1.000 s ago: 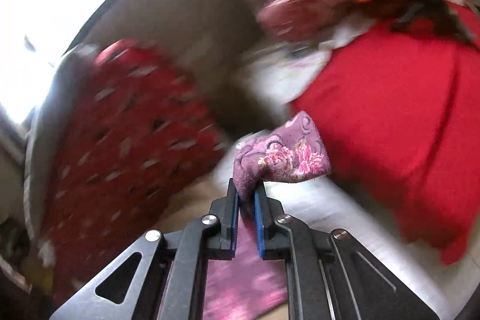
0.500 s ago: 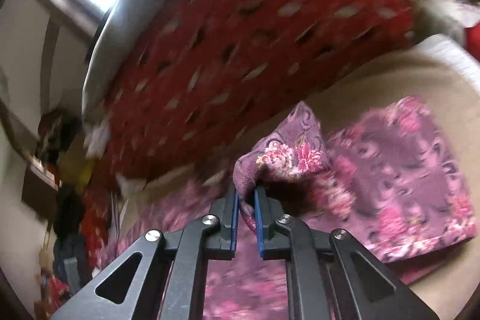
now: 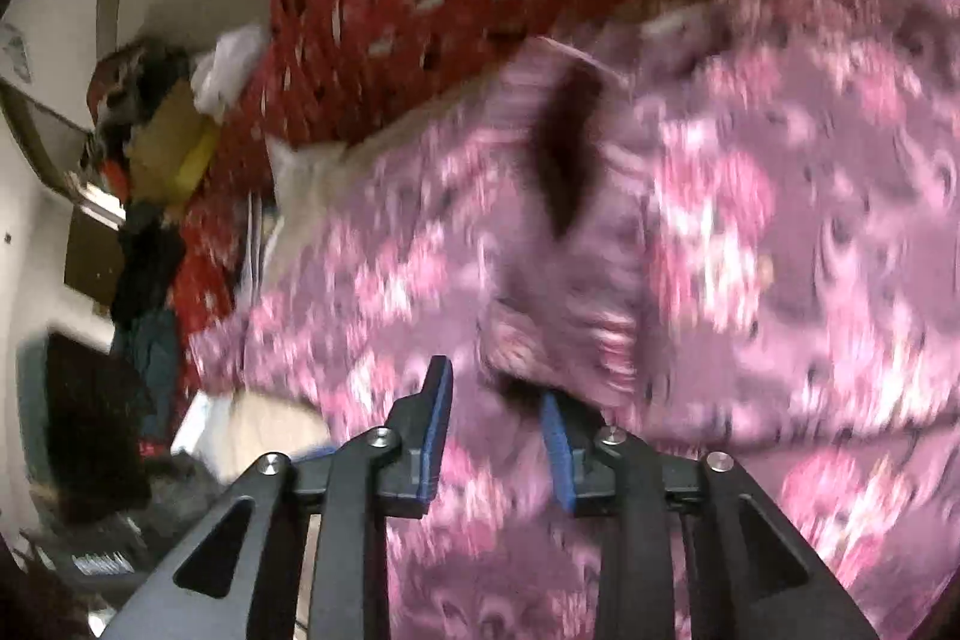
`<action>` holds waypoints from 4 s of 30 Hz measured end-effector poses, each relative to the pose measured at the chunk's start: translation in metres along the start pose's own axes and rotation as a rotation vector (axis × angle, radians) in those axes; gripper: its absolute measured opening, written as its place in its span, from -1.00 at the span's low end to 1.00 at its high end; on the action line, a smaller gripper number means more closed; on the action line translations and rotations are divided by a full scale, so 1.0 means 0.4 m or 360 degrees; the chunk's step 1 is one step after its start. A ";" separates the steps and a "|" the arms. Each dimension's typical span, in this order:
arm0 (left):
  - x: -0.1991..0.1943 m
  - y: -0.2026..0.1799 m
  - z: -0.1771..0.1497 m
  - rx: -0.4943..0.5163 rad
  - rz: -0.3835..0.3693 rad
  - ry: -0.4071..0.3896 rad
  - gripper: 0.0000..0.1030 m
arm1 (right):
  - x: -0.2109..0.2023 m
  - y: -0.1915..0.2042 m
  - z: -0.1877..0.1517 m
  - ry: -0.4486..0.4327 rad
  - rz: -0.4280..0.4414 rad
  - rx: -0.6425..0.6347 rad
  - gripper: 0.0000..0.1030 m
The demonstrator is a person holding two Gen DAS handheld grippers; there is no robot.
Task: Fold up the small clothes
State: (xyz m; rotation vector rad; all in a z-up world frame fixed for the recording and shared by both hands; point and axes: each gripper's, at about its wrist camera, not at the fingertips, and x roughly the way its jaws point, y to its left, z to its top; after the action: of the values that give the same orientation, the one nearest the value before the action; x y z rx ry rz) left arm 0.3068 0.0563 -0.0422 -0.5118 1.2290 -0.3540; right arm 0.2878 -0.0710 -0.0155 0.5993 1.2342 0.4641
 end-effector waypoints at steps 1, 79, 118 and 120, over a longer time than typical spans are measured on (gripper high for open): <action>0.011 -0.011 0.000 0.0004 -0.0019 0.0015 0.06 | -0.015 -0.001 -0.011 0.0011 0.0002 -0.0024 -0.33; -0.428 0.690 0.109 -0.0451 0.1044 -0.0599 0.11 | 0.204 0.169 -0.013 -0.0207 -0.0041 -0.0368 -0.57; 0.090 -0.148 0.125 -0.0073 0.0190 -0.0039 -0.89 | -0.166 -0.242 -0.044 -0.0517 -0.0241 -0.0126 -0.34; 0.160 -0.136 0.116 -0.0098 0.0245 0.0048 -0.88 | -0.168 -0.254 -0.042 -0.0523 -0.0193 -0.0103 -0.34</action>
State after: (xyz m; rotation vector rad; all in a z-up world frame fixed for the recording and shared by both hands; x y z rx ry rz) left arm 0.3714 -0.0140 -0.0518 -0.4623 1.3030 -0.1944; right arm 0.2541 -0.1876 -0.0360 0.5187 0.9327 0.2885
